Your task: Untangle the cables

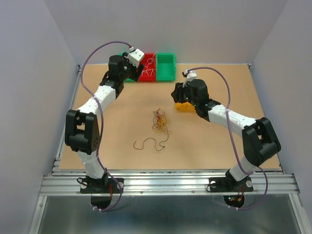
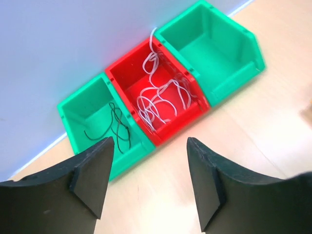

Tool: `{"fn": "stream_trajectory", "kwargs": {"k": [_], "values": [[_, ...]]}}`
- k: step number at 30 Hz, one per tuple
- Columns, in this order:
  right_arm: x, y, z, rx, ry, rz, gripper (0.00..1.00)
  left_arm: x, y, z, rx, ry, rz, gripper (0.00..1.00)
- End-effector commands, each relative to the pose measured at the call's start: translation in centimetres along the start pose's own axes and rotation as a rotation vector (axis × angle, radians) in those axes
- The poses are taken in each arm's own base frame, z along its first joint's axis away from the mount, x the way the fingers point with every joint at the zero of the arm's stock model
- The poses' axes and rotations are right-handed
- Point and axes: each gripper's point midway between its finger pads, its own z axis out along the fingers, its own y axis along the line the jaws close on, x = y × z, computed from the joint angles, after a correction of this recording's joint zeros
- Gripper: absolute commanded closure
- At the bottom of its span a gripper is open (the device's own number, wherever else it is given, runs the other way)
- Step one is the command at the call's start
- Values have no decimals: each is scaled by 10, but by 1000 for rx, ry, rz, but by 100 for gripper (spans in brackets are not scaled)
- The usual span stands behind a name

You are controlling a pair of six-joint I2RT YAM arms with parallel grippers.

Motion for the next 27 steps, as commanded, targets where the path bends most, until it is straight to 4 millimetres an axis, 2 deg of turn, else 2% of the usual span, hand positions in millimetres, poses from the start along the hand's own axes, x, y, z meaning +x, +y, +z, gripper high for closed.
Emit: {"fn": "stream_trajectory", "kwargs": {"k": [1, 2, 3, 4, 5, 6, 7, 10, 13, 16, 21, 27], "values": [[35, 19, -46, -97, 143, -38, 48, -7, -43, -42, 134, -45, 32, 25], [39, 22, -50, -106, 150, -42, 48, -5, -54, -48, 163, -38, 28, 24], [43, 26, -54, -126, 155, -44, 48, -11, -69, -58, 206, -47, 27, 24], [53, 28, -57, -136, 177, -48, 48, 5, -85, -66, 253, 7, 9, 24], [58, 30, -59, -151, 189, -58, 48, 4, -93, -73, 282, 11, 4, 24], [67, 32, -60, -165, 210, -65, 48, 17, -113, -81, 340, 54, -16, 25], [71, 37, -61, -180, 221, -75, 48, 21, -120, -85, 362, 69, -27, 24], [77, 39, -63, -194, 232, -102, 47, 31, -139, -99, 417, 105, -58, 24], [79, 36, -64, -189, 234, -115, 47, 61, -160, -111, 472, 182, -113, 27], [78, 33, -66, -173, 225, -127, 47, 82, -182, -117, 526, 248, -125, 31], [74, 31, -71, -161, 209, -136, 47, 107, -201, -120, 602, 316, -133, 34], [73, 29, -72, -156, 204, -139, 47, 124, -226, -119, 713, 381, -146, 38]]}}
